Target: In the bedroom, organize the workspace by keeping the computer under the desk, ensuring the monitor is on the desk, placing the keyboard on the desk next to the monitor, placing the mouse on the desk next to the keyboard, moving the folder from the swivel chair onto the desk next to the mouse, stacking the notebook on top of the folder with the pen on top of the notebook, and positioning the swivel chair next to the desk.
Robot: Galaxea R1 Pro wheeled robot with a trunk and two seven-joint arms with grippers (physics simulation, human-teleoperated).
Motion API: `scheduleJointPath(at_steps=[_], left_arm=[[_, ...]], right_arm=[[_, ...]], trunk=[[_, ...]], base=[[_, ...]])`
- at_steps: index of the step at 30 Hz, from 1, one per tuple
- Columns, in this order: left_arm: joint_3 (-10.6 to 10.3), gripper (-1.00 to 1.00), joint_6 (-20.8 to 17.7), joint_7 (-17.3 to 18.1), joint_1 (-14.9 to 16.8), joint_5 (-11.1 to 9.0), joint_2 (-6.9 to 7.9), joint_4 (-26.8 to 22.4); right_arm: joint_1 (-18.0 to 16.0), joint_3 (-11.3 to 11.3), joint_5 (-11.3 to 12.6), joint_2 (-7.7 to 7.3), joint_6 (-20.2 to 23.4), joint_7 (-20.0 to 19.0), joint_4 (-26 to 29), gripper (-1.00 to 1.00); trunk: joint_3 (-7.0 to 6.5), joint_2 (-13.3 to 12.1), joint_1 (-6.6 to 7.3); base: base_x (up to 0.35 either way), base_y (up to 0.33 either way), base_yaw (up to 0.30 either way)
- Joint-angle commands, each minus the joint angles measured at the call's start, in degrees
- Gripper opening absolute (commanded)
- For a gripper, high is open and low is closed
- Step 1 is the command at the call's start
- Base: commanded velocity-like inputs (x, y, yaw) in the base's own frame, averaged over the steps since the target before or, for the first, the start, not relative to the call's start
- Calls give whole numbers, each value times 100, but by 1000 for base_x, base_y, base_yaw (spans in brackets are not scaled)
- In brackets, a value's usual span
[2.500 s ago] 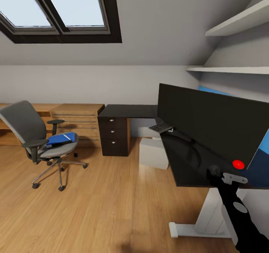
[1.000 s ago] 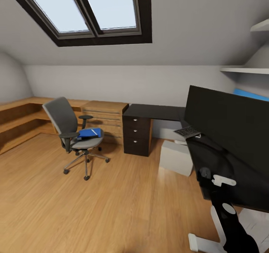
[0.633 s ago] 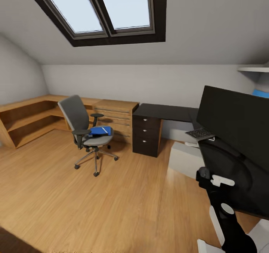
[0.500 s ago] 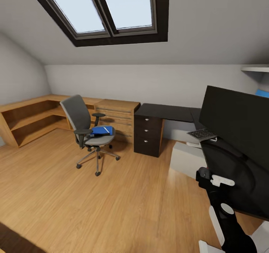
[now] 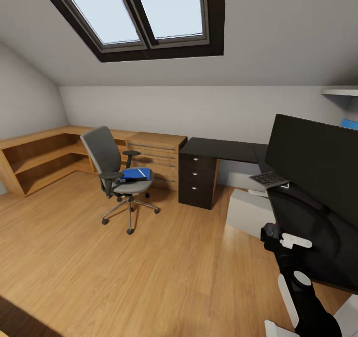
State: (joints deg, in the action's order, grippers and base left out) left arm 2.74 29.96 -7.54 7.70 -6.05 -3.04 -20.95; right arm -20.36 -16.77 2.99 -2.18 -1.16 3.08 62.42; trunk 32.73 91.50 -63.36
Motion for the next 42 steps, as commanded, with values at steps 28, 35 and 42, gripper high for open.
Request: scheduleJointPath(at_steps=[28,35,42], left_arm=[[16,100,19,30,3,-27,-4,3],[16,100,22,27,3,-27,-4,3],[18,100,-11,17,3,-27,-6,3]], right_arm=[[-3,7,47,-11,-19,17,-99,-100],[-3,11,39,-4,-27,25,-110,-100],[-3,14,-327,13,-111,349,-159,-100]], trunk=[[6,3,1],[6,3,1],[-120,-278,154]], base=[[134,67,0],[1,0,0],[0,0,0]])
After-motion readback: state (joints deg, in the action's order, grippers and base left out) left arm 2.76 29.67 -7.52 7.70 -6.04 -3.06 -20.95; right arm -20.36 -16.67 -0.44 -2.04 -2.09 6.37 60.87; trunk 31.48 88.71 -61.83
